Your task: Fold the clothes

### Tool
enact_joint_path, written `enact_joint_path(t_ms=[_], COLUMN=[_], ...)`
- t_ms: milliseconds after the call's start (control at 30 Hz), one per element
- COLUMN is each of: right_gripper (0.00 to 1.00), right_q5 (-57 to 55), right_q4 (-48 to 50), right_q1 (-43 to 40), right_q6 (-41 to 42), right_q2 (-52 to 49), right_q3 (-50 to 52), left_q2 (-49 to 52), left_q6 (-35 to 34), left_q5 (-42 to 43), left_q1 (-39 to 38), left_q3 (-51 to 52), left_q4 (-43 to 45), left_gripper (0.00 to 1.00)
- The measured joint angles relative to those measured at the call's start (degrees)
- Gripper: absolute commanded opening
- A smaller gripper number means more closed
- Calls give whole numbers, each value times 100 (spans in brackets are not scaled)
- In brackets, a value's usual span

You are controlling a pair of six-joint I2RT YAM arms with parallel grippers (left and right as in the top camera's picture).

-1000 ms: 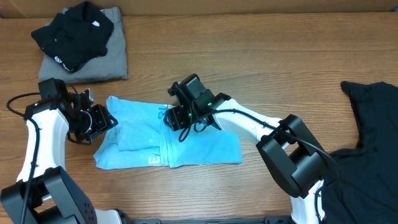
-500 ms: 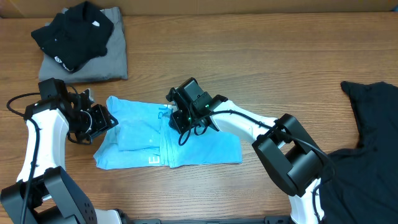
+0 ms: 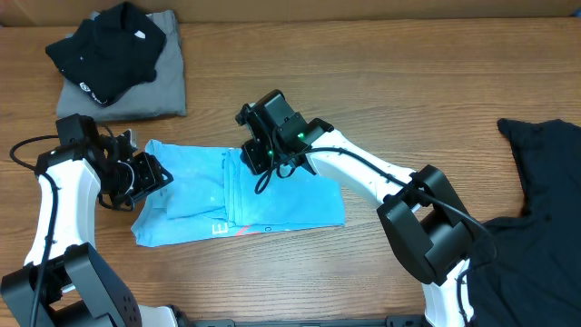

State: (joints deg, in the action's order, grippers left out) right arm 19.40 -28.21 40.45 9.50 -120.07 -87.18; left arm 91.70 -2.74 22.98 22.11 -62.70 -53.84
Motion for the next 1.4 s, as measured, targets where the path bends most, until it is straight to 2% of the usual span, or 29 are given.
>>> enact_joint_path(t_ms=[167, 367, 467, 633, 767, 900, 1000, 1167, 1333, 1400], right_gripper=[58, 59, 60, 62, 63, 64, 64, 65, 66, 67], right_q5=[-289, -415, -459, -479, -479, -479, -481, -481, -485, -487], right_q4=[-208, -848, -1182, -1766, -2107, -2369, -2514, -2651, -2667, -2669], right_q1=[-20, -251, -428, -686, -828, -892, -892, -892, -892, -892], right_q6=[-55, -57, -57, -55, -52, -52, -55, -55, -52, -55], right_q2=[0, 160, 555, 1716, 2522, 2907, 2938, 2938, 2938, 2938], right_q3=[0, 0, 0, 0, -15, -22, -20, -20, -20, -20], left_q2=[0, 0, 0, 11, 232, 872, 1360, 1513, 1598, 1611], left_q6=[2, 26, 37, 39, 87, 404, 857, 1596, 1646, 1644], left_q5=[0, -214, -485, -811, -992, -927, -531, -46, -199, -258], left_q1=[0, 0, 7, 55, 92, 92, 92, 120, 111, 85], left_q3=[0, 0, 0, 11, 11, 11, 17, -55, -151, -175], left_q4=[28, -81, -74, 260, 691, 876, 1005, 1051, 973, 953], left_gripper=[52, 70, 79, 86, 87, 77, 76, 76, 75, 69])
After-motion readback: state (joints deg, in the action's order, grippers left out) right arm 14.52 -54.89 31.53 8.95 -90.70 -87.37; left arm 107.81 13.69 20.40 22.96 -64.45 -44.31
